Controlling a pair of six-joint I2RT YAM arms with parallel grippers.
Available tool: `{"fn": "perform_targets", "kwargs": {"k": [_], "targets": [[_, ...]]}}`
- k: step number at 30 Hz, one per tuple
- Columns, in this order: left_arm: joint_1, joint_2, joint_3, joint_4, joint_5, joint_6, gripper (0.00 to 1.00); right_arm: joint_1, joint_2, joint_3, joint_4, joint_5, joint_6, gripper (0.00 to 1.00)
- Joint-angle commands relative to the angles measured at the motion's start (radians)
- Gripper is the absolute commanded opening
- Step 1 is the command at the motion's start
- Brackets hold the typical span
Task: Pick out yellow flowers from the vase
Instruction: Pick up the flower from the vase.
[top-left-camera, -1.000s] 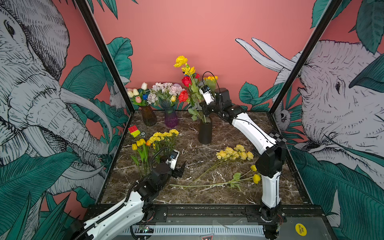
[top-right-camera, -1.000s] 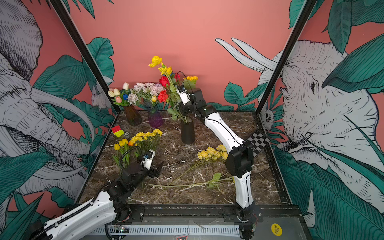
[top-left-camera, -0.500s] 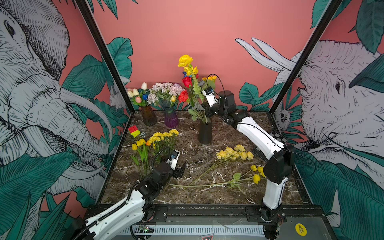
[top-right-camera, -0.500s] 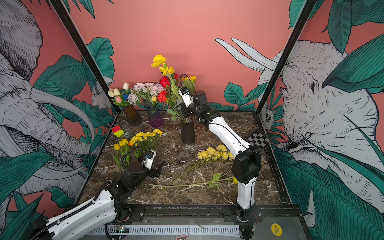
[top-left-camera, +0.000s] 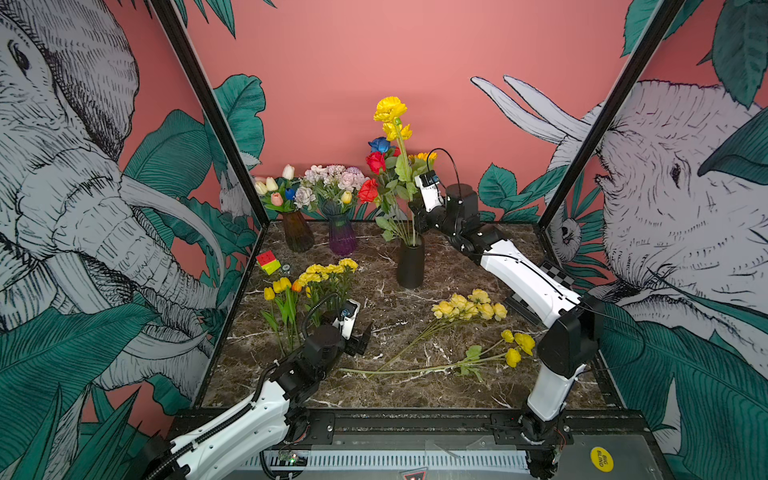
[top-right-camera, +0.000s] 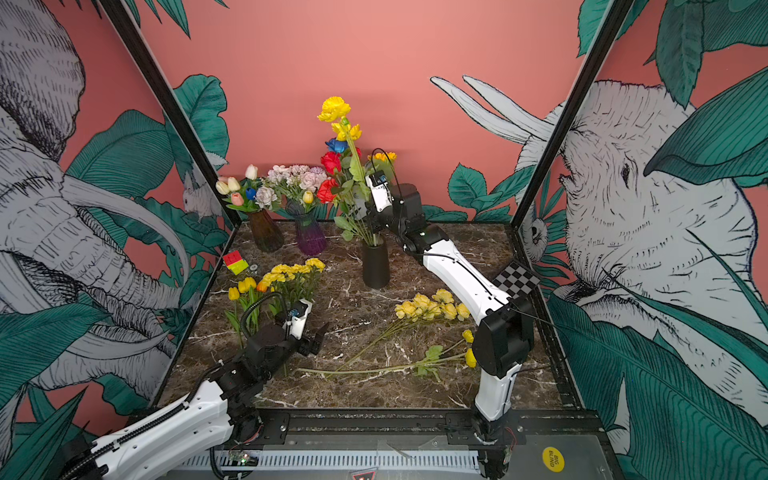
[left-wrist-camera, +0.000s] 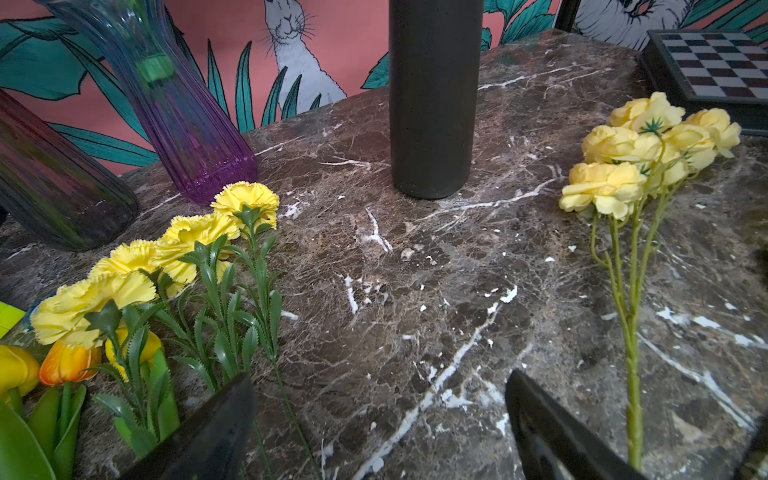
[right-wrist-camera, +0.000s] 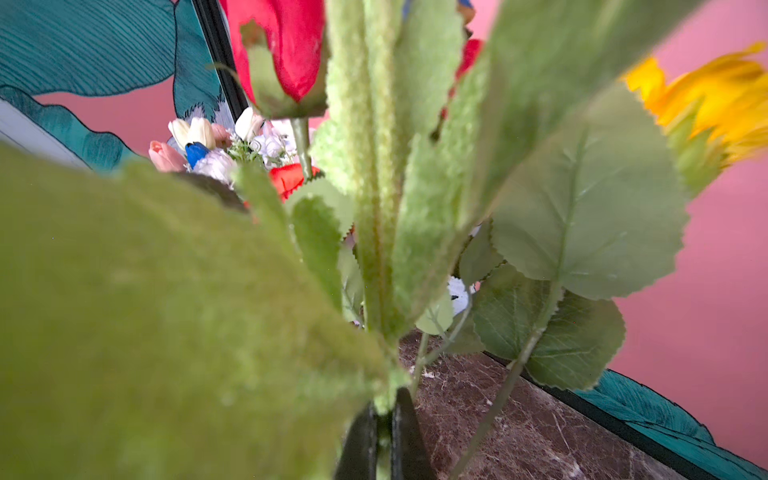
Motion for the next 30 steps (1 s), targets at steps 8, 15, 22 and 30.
{"fn": "perform_targets", "kwargs": {"k": [8,15,22,30], "targets": [[0.006,0.017,0.009,0.015,0.015,0.002,0.95,-0.003,-0.114,0.004,0.102,0.064,0.093,0.02],[0.006,0.048,0.022,0.018,0.051,0.006,0.96,-0.003,-0.213,-0.049,0.184,0.084,0.148,0.01],[0.006,0.070,0.034,0.013,0.059,0.005,0.96,-0.002,-0.318,-0.095,0.228,0.127,0.165,0.00],[0.006,0.029,0.026,0.000,0.033,0.002,0.96,-0.002,-0.437,-0.171,0.246,0.155,0.184,0.00]]}}
